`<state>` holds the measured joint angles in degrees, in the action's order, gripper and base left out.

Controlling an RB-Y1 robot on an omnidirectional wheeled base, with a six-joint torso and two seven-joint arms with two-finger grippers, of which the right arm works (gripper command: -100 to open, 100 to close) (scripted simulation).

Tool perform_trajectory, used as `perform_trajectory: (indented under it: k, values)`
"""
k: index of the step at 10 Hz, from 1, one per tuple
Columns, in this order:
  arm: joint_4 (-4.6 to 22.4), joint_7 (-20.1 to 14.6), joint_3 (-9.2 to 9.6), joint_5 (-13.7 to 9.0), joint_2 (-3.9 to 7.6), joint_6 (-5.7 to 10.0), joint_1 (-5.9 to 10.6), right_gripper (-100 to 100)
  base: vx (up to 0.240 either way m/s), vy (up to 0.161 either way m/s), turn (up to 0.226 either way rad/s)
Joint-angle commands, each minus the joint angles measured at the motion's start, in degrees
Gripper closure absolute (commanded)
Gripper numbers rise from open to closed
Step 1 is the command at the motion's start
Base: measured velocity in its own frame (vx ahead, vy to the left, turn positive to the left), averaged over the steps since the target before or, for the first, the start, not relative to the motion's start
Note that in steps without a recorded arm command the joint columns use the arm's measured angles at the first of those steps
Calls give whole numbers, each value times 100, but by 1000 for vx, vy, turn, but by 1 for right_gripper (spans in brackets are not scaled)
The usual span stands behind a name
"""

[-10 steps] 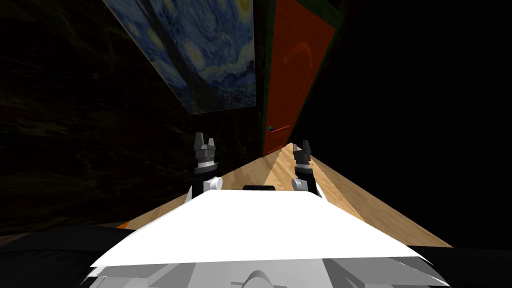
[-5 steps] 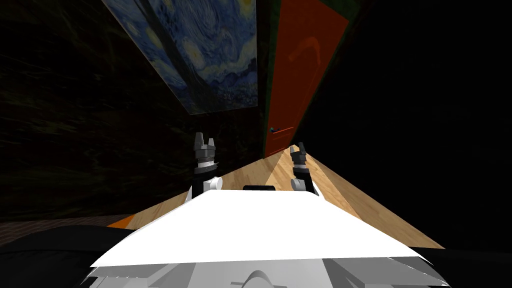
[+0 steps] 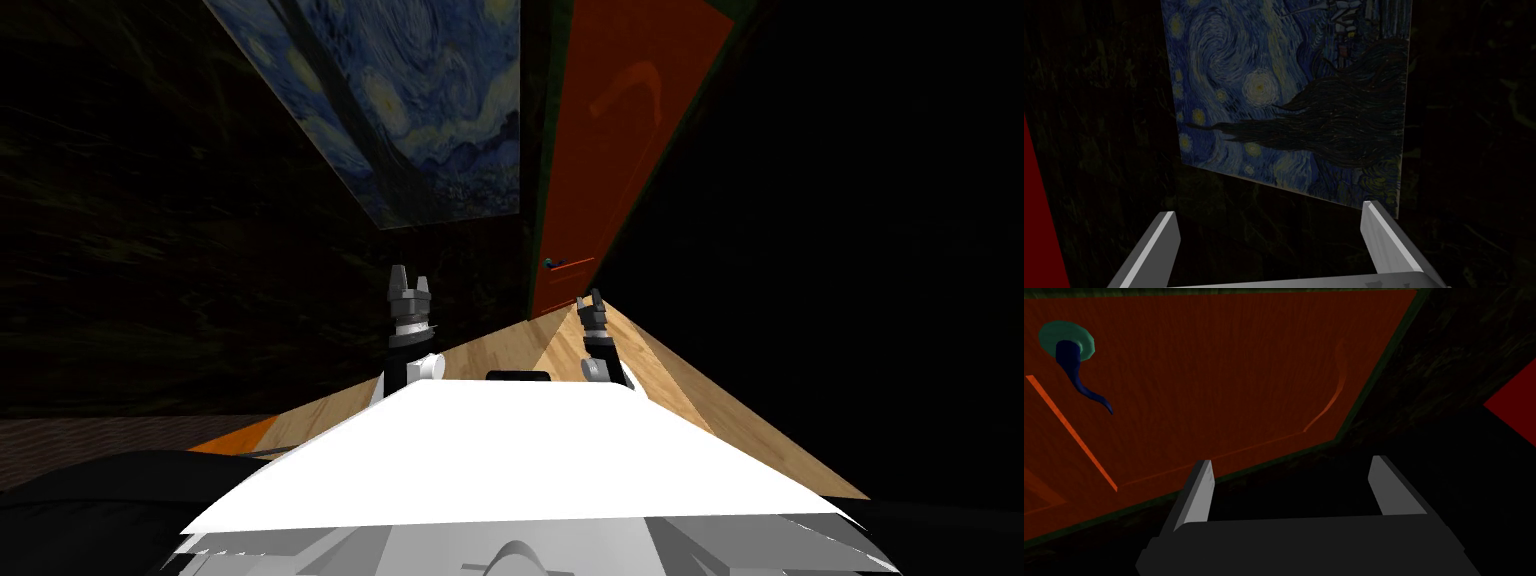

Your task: Pull the door open

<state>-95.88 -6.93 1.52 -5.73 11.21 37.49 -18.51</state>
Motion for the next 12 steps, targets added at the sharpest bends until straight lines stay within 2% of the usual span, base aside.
perform_trajectory:
  k: [1,12]
  values:
    - [272,-39,27,-5,75,37,110,-100,82,-70,105]
    - [1806,-269,224,-30,560,180,676,-100,81,-68,112]
